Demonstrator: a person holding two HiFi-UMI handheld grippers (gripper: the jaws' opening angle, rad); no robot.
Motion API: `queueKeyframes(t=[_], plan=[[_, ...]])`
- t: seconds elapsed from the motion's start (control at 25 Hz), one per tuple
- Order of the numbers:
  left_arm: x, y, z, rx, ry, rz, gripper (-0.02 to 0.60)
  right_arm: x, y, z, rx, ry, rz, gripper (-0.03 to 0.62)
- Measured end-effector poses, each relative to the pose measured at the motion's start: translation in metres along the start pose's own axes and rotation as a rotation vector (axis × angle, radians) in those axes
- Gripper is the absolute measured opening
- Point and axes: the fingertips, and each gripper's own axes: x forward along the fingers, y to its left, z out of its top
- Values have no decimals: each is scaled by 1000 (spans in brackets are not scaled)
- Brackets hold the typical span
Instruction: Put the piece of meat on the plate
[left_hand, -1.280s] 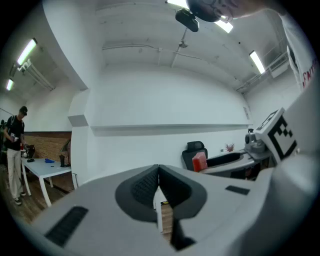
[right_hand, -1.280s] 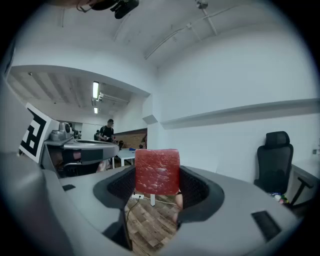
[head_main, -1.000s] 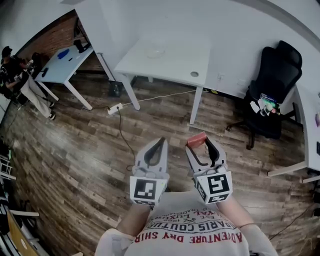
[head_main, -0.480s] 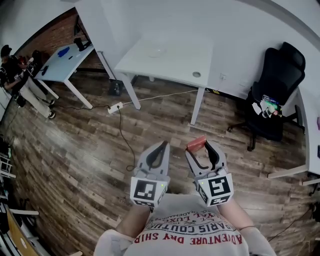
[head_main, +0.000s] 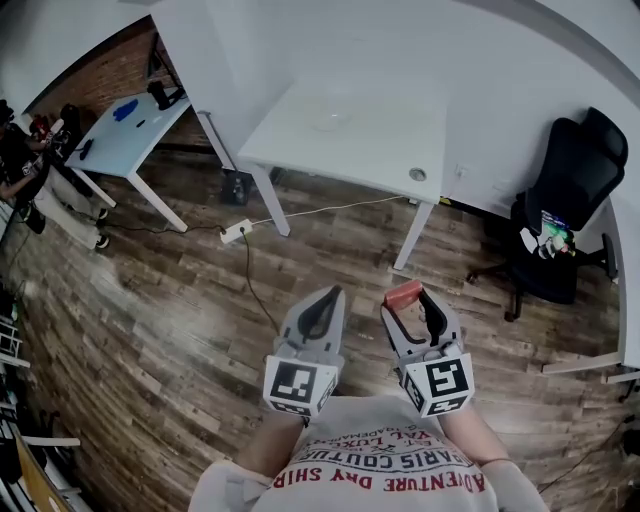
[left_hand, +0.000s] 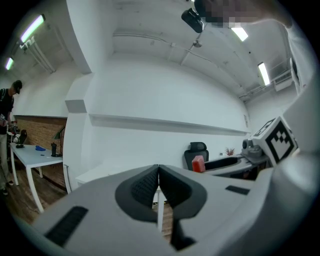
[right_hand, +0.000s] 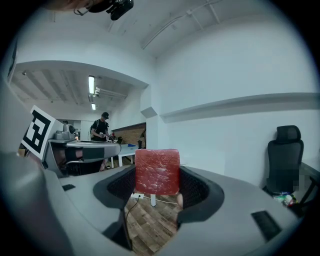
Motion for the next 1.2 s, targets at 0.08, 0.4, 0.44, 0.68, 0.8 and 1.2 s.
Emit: queueKeyframes(t=[0.08, 0.4, 0.44, 0.68, 0.8, 1.2], plan=[[12, 32, 2, 2, 5, -5, 8, 32, 4, 8, 8, 1, -16, 278], [53, 154, 15, 5, -9, -38, 8, 148, 32, 42, 65, -10, -53, 278], [57, 167, 14, 8, -8, -40, 8, 160, 34, 45, 84, -12, -57, 278], [81, 223, 1, -28, 9, -42, 8, 216, 35, 49, 136, 17, -85, 278], [98, 234, -12, -71, 32, -51, 8, 239, 29, 41, 141, 46, -89, 278], [196, 276, -25, -75, 57, 19, 8, 338, -30, 38, 137, 74, -10, 278]])
